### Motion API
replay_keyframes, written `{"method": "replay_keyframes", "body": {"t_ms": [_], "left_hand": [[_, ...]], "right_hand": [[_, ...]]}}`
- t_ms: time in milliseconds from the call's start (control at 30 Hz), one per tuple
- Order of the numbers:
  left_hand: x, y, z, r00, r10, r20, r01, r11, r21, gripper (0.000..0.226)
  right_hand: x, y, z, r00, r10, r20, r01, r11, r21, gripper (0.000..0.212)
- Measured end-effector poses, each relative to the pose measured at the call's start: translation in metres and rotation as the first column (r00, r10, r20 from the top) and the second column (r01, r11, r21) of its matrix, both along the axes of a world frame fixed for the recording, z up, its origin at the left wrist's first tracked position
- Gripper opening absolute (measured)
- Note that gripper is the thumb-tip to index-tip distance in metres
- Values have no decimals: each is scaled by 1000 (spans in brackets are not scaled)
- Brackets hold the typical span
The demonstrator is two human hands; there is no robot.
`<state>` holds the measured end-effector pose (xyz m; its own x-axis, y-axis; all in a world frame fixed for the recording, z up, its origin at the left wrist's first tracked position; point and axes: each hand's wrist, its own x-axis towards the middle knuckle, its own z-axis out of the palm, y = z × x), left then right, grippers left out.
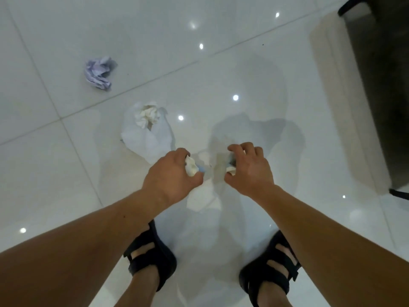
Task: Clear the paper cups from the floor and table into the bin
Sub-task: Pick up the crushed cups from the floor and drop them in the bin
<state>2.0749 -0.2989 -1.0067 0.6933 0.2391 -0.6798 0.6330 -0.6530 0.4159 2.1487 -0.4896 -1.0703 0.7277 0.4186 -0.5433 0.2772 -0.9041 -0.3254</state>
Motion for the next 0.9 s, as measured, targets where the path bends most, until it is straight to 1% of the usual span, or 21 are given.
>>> {"method": "replay_keyframes", "body": {"t_ms": [67, 100, 233, 333, 400, 500, 567, 667, 767, 900], "left_hand": [[13, 6, 35, 999, 12, 48, -13, 1000, 25, 59], [21, 12, 55, 997, 23, 74, -25, 999, 28, 60], [48, 40, 154, 989, 19, 146, -30, 997, 76, 54], [56, 68, 247, 982, 40, 185, -71, 984, 165, 55], [56, 88, 309, 973, 68, 221, -113, 974, 198, 53], [48, 123, 402, 954, 138, 264, -195, 960, 201, 49], [37, 149, 463, 940, 188, 284, -254, 943, 215, 53], [19, 190, 537, 909, 249, 333, -325, 925, 196, 59], [-5, 237, 602, 882, 279, 380, -370, 909, 190, 61], [-43, 305, 668, 869, 285, 405, -407, 877, 255, 64]], "right_hand": [[5, 14, 42, 1000, 23, 20, -24, 998, 61, 68], [11, 23, 66, 999, 27, 26, -29, 996, 88, 69], [38, 66, 180, 997, 63, 47, -71, 982, 177, 71], [53, 97, 277, 988, 134, 73, -147, 969, 197, 72], [58, 117, 339, 982, 178, 68, -188, 964, 187, 71], [63, 153, 435, 957, 274, 93, -286, 946, 156, 70], [64, 185, 499, 935, 337, 113, -350, 927, 133, 72], [59, 235, 583, 917, 377, 131, -392, 911, 128, 73], [48, 286, 654, 908, 385, 165, -408, 903, 135, 73], [27, 355, 721, 884, 418, 211, -452, 880, 150, 69]]}}
